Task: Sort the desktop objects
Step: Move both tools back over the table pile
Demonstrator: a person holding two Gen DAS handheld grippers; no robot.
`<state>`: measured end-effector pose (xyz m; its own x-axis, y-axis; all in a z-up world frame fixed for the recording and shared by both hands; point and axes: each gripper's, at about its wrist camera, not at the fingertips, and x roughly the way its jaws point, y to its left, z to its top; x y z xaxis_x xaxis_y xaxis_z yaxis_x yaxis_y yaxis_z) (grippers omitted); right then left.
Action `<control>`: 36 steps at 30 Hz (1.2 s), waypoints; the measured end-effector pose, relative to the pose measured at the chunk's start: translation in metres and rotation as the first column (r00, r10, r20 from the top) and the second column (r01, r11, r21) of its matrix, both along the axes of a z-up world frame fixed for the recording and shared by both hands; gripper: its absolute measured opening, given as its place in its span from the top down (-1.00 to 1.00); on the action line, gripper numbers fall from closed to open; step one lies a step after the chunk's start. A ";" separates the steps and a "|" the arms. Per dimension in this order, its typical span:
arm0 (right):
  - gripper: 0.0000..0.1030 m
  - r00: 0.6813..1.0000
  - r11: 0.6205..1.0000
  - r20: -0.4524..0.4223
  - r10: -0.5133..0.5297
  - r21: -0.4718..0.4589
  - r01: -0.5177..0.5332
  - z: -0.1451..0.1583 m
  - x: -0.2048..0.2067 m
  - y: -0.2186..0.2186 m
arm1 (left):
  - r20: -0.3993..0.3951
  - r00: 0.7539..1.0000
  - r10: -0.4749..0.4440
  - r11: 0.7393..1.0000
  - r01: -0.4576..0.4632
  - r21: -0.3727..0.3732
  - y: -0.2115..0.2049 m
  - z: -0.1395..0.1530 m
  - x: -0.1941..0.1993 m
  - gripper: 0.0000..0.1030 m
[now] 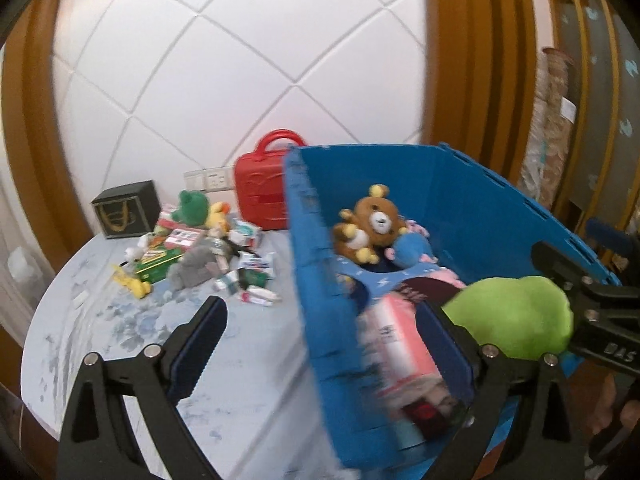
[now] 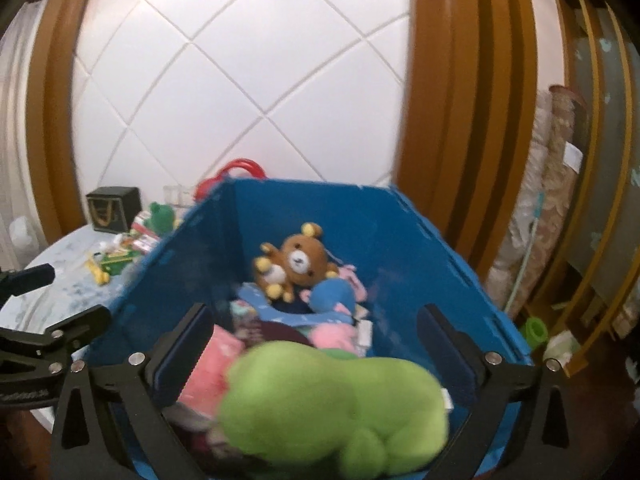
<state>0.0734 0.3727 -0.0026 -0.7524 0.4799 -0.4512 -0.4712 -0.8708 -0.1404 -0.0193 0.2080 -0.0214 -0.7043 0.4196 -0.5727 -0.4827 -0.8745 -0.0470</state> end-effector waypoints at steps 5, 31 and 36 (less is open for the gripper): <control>-0.99 0.998 0.999 -0.034 0.051 0.021 -0.050 0.011 -0.028 -0.064 | -0.003 0.999 0.043 0.999 -0.043 0.018 -0.073 -0.008 -0.025 -0.87; -0.95 0.983 0.985 0.134 0.126 -0.132 -0.108 -0.093 -0.247 -0.219 | 0.190 0.966 0.175 0.983 -0.162 -0.084 -0.311 -0.119 -0.199 -0.87; -0.69 0.971 0.974 0.195 0.138 -0.206 -0.097 -0.139 -0.287 -0.186 | 0.230 0.961 0.152 0.986 -0.130 -0.107 -0.280 -0.144 -0.232 -0.87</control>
<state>-0.2140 0.1864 -0.1411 -0.6784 0.2819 -0.6784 -0.3426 -0.9383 -0.0474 -0.2510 -0.0722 -0.1649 -0.5925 0.2646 -0.7608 -0.3391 -0.9387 -0.0624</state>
